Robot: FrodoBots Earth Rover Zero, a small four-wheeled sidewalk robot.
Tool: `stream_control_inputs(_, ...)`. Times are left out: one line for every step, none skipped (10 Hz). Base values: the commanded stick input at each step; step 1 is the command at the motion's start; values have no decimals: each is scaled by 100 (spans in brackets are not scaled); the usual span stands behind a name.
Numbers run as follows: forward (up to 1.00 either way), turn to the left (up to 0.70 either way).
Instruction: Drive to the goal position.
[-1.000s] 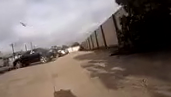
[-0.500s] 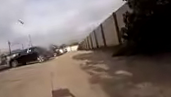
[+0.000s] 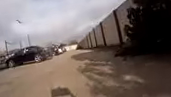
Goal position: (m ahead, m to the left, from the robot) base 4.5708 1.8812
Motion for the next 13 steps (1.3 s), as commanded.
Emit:
stream_control_inputs(70, 0)
stream_control_inputs(70, 0)
stream_control_inputs(70, 0)
stream_control_inputs(70, 0)
stream_control_inputs(70, 0)
stream_control_inputs(70, 0)
stream_control_inputs(70, 1)
stream_control_inputs(70, 7)
stream_control_inputs(70, 4)
stream_control_inputs(70, 5)
stream_control_inputs(70, 27)
stream_control_inputs(70, 24)
stream_control_inputs(70, 12)
